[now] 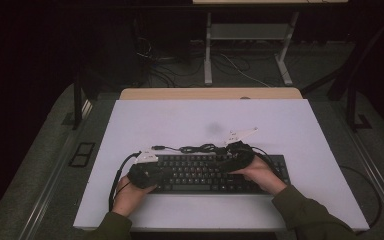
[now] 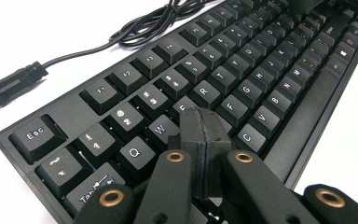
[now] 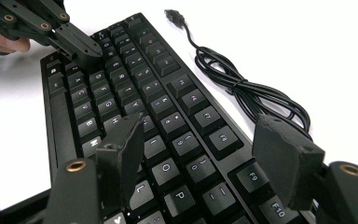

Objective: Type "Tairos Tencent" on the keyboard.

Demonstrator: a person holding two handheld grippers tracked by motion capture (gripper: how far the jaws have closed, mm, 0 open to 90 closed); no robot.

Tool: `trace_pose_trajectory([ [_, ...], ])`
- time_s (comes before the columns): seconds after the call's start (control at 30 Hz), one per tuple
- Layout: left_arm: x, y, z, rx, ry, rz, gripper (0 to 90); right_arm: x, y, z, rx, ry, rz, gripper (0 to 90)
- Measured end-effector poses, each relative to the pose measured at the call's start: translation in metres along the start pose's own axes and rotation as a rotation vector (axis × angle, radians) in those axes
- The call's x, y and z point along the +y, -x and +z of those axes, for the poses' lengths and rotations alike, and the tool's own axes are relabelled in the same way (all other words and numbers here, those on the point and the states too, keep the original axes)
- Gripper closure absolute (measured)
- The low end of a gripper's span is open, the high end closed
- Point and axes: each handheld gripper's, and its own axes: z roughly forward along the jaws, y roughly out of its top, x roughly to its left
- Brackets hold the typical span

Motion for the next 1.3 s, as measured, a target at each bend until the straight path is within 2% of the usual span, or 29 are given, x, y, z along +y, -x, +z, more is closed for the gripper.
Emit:
trace_pose_trajectory([
  [0.6,0.0030,-0.0023,-0.0061,-0.008,0.026,-0.009,89.4,-0.0005,0.0013,-0.0036,-0.005,0.006,0.009,32.8],
  [1.3,0.0044,0.0058,-0.0071,-0.048,0.027,0.019,89.4,-0.0029,0.0040,-0.0097,-0.028,0.015,0.022,30.8],
])
